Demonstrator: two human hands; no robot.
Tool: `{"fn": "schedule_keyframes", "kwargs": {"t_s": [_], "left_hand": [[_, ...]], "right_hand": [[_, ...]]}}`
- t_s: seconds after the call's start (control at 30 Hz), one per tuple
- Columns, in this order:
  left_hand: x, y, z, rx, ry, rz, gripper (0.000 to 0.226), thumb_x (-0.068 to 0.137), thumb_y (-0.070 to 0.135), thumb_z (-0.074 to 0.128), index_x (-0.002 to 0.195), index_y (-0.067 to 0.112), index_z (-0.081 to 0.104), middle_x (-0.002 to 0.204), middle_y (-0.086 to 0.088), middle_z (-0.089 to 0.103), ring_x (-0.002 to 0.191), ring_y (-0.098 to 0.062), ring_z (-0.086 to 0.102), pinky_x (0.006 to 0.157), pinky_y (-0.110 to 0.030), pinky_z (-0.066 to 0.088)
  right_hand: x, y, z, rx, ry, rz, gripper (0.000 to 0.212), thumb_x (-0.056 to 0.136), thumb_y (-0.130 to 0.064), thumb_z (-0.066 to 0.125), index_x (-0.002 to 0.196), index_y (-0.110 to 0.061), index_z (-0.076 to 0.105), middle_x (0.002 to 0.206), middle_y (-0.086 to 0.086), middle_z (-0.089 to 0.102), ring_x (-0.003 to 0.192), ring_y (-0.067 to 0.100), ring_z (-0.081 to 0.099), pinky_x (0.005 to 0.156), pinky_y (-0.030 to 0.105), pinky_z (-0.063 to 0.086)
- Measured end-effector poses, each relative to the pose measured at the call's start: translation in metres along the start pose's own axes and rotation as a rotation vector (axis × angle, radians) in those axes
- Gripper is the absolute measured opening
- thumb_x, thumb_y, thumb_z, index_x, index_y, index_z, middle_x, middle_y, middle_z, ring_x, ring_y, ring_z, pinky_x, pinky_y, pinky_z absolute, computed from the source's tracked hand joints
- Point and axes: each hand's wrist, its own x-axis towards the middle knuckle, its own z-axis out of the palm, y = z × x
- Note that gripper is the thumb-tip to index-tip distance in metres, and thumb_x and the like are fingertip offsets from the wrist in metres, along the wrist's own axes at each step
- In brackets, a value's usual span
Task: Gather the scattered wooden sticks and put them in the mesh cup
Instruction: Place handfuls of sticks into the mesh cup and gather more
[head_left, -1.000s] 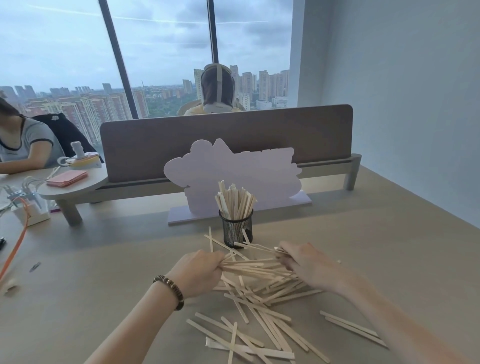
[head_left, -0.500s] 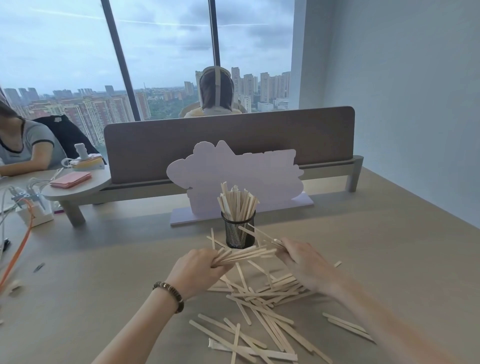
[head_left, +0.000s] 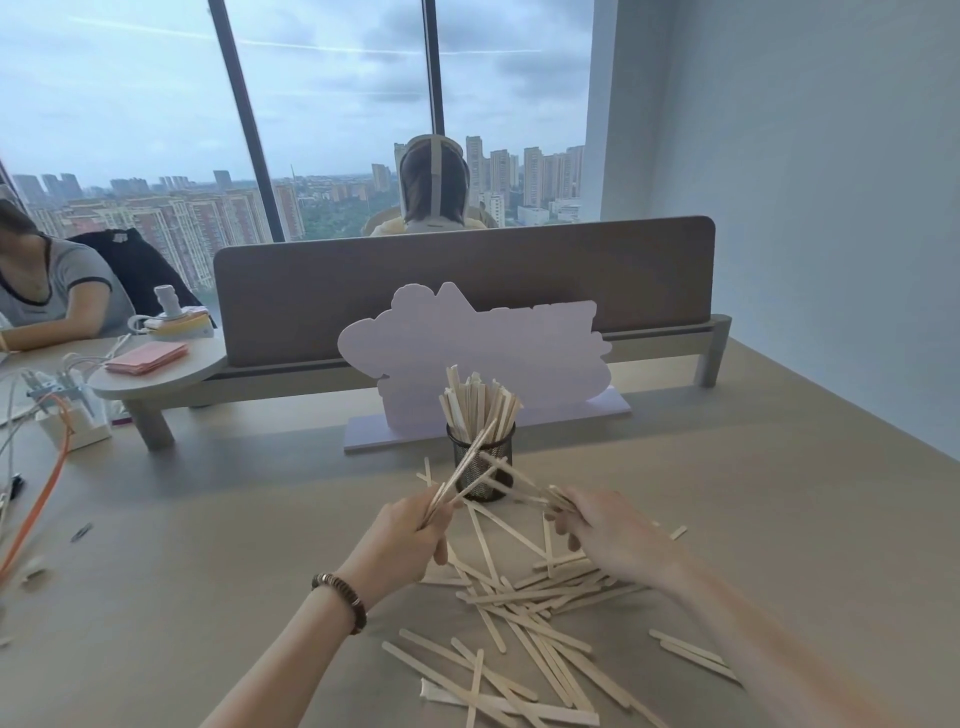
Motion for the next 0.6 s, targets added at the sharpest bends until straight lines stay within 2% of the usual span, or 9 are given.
{"fn": "schedule_keyframes", "kwargs": {"t_s": [0.07,0.2,0.27,0.33,0.4,0.5,0.6], "left_hand": [[0.001,0.001,0.002,-0.103,0.036,-0.024,0.018,0.103,0.021,0.041,0.101,0.023,0.059,0.062,0.0,0.065,0.041,-0.013,0.046,0.039,-0.024,0.04],[0.004,0.005,0.004,-0.337,0.155,-0.071,0.012,0.1,0.011,0.041,0.095,0.009,0.052,0.061,-0.005,0.055,0.038,-0.012,0.036,0.038,-0.023,0.03],[0.004,0.008,0.007,-0.395,0.252,-0.073,0.015,0.1,0.016,0.043,0.095,0.003,0.049,0.059,-0.004,0.048,0.04,-0.012,0.034,0.039,-0.024,0.028],[0.001,0.01,0.01,-0.437,0.352,-0.04,0.022,0.1,0.02,0.046,0.093,-0.001,0.047,0.057,-0.003,0.041,0.041,-0.011,0.032,0.04,-0.026,0.029],[-0.002,0.013,0.013,-0.496,0.407,0.006,0.028,0.097,0.025,0.052,0.081,0.004,0.044,0.054,0.0,0.036,0.041,-0.013,0.03,0.041,-0.027,0.028],[-0.002,0.011,0.018,-0.464,0.471,0.055,0.046,0.084,0.052,0.059,0.059,0.023,0.033,0.051,0.002,0.03,0.048,-0.018,0.028,0.048,-0.034,0.026],[0.0,0.013,0.026,-0.443,0.51,0.097,0.061,0.081,0.058,0.057,0.054,0.012,0.027,0.049,-0.005,0.029,0.048,-0.018,0.027,0.045,-0.04,0.025]], "right_hand": [[0.001,-0.002,-0.001,0.069,0.023,0.028,0.017,0.104,-0.017,0.041,0.092,-0.02,0.052,0.076,-0.01,0.057,0.07,0.008,0.054,0.064,0.02,0.04],[0.006,0.001,0.001,0.309,0.148,0.065,0.014,0.099,-0.03,0.049,0.092,-0.019,0.054,0.079,-0.001,0.056,0.075,0.017,0.052,0.081,0.044,0.047],[0.005,-0.004,0.0,0.403,0.204,0.066,0.021,0.096,-0.037,0.056,0.081,-0.022,0.053,0.071,-0.002,0.05,0.069,0.017,0.049,0.073,0.042,0.047],[0.003,-0.008,0.0,0.54,0.264,0.063,0.039,0.093,-0.042,0.062,0.063,-0.025,0.044,0.057,-0.007,0.036,0.055,0.014,0.035,0.058,0.036,0.035],[0.002,-0.012,0.0,0.721,0.305,0.075,0.051,0.093,-0.044,0.063,0.052,-0.026,0.037,0.051,-0.008,0.025,0.047,0.012,0.021,0.049,0.032,0.02],[-0.004,-0.021,-0.005,0.984,0.307,0.099,0.053,0.093,-0.049,0.06,0.054,-0.027,0.032,0.048,-0.006,0.021,0.044,0.013,0.014,0.051,0.035,0.01],[-0.007,-0.029,-0.008,1.04,0.292,0.05,0.057,0.093,-0.049,0.057,0.05,-0.024,0.029,0.047,-0.004,0.021,0.045,0.014,0.014,0.054,0.038,0.011]]}}
